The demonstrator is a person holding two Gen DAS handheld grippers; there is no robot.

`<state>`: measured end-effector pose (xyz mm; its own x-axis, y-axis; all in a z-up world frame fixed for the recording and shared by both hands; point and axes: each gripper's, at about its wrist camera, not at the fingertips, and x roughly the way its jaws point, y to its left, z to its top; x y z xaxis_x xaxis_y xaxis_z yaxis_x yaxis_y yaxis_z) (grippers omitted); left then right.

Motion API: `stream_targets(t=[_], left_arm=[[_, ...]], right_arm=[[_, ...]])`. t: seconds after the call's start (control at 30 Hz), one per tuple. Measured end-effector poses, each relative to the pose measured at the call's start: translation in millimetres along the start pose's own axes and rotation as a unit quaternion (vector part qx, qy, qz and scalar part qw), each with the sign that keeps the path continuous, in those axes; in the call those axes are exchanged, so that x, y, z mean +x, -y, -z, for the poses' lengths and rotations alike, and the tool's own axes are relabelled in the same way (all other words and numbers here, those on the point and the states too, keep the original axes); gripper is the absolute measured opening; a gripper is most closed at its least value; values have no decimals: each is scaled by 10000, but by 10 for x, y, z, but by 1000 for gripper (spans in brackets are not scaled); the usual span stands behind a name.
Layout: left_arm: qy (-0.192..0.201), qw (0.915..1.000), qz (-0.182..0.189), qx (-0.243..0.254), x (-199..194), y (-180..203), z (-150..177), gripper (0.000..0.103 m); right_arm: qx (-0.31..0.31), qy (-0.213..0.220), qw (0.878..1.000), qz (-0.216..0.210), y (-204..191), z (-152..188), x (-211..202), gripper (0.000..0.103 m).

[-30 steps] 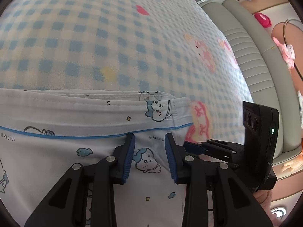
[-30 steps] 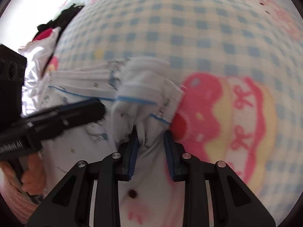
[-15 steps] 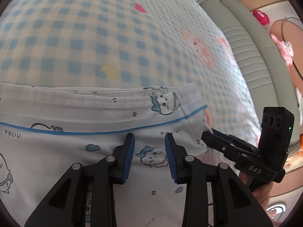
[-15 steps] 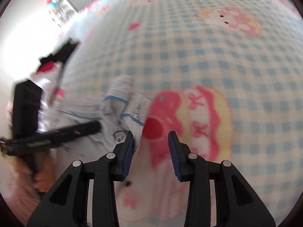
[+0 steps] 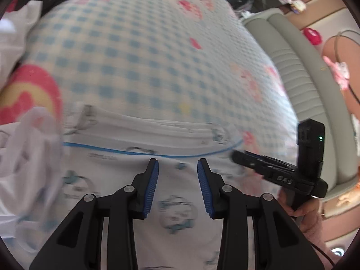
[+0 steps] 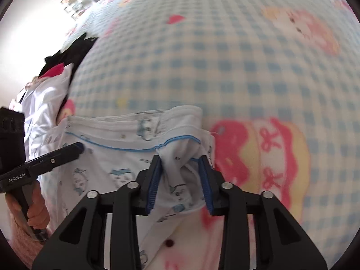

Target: Fold clothes

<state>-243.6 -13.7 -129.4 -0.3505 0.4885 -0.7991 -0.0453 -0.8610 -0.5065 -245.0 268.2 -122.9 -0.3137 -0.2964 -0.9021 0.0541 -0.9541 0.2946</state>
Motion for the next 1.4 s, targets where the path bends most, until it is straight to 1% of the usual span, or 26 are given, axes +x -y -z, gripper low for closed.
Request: stream_targets(t=[0.03, 0.1, 0.17, 0.2, 0.23, 0.27, 0.3, 0.33, 0.37, 0.4, 0.47, 0.5, 0.53, 0.6, 0.7, 0.83, 0.87, 0.97, 1.0, 1.07, 1.13, 1.2, 1.23, 1.27, 1.33, 1.4], left_arm=[[76, 9996, -236, -94, -44, -81, -1, 38], [265, 9978, -494, -356, -172, -269, -1, 37], [508, 9956, -481, -630, -332, -416, 2, 38], [635, 9943, -453, -727, -415, -469, 5, 38], [689, 9941, -305, -775, -461, -506, 8, 38], [695, 9944, -77, -790, -483, -532, 12, 38], [699, 9942, 152, -805, -506, -559, 15, 38], [631, 9946, 290, -775, -489, -563, 26, 39], [515, 9954, 370, -714, -446, -553, 41, 43], [344, 9971, 221, -639, -380, -530, 65, 44], [-17, 9986, -305, -431, -252, -459, 143, 44], [-51, 9987, -406, -305, -265, -415, 202, 44], [11, 9989, -432, -192, -330, -366, 271, 44], [143, 9993, -333, 14, -494, -244, 465, 44], [276, 9990, -156, 301, -706, -63, 773, 44], [55, 9990, 30, 437, -687, 101, 1202, 44], [5, 9991, -7, 425, -665, 133, 1312, 42], [-5, 9983, -268, 518, -710, 190, 1645, 42], [-8, 9982, -316, 516, -731, 202, 1749, 42], [-86, 9982, -370, 474, -746, 211, 1937, 42], [-218, 9965, -544, 597, -738, 233, 2065, 40], [-249, 9951, -609, 742, -823, 230, 2184, 39], [-238, 9960, -504, 695, -872, 213, 2211, 39], [-210, 9977, -305, 570, -924, 188, 2215, 39], [-96, 9994, 16, 340, -988, 139, 2187, 39], [6, 9995, 143, 286, -1002, 163, 2166, 39]], right_arm=[[94, 45, 9999, 37, 67, 18, -9, 29], [272, 147, 9994, 171, 201, 49, -44, 30], [443, 373, 9966, 583, 343, 44, -168, 32], [590, 501, 9957, 504, 413, 35, -231, 32], [730, 606, 9951, 264, 464, 27, -293, 32], [772, 660, 9948, -15, 470, 15, -340, 32], [664, 662, 9953, -223, 408, 3, -366, 32], [445, 636, 9965, -324, 294, -1, -378, 32], [226, 610, 9970, -424, 179, -5, -390, 32], [23, 552, 9974, -457, 64, -2, -385, 32], [-260, 272, 9990, -222, -144, 47, -297, 32], [-284, 108, 9995, -123, -188, 118, -258, 32], [-364, 50, 9993, -115, -234, 236, -278, 32], [-501, -39, 9987, -123, -321, 475, -336, 32], [-520, 51, 9981, -333, -419, 862, -573, 32], [-515, 87, 9963, -684, -645, 1434, -773, 32], [-524, 58, 9959, -733, -699, 1570, -770, 32], [-510, -226, 9957, -744, -855, 1955, -565, 32], [-482, -300, 9962, -662, -868, 2072, -502, 32], [-382, -270, 9974, -554, -850, 2281, -486, 30], [-196, -126, 9980, -581, -801, 2410, -566, 30], [-54, -12, 9984, -555, -761, 2494, -649, 30], [-39, 7, 9987, -514, -758, 2513, -684, 30], [-49, 18, 9988, -478, -759, 2525, -719, 30], [-78, 121, 9985, -536, -791, 2515, -790, 31], [-70, 256, 9972, -696, -837, 2475, -843, 31]])
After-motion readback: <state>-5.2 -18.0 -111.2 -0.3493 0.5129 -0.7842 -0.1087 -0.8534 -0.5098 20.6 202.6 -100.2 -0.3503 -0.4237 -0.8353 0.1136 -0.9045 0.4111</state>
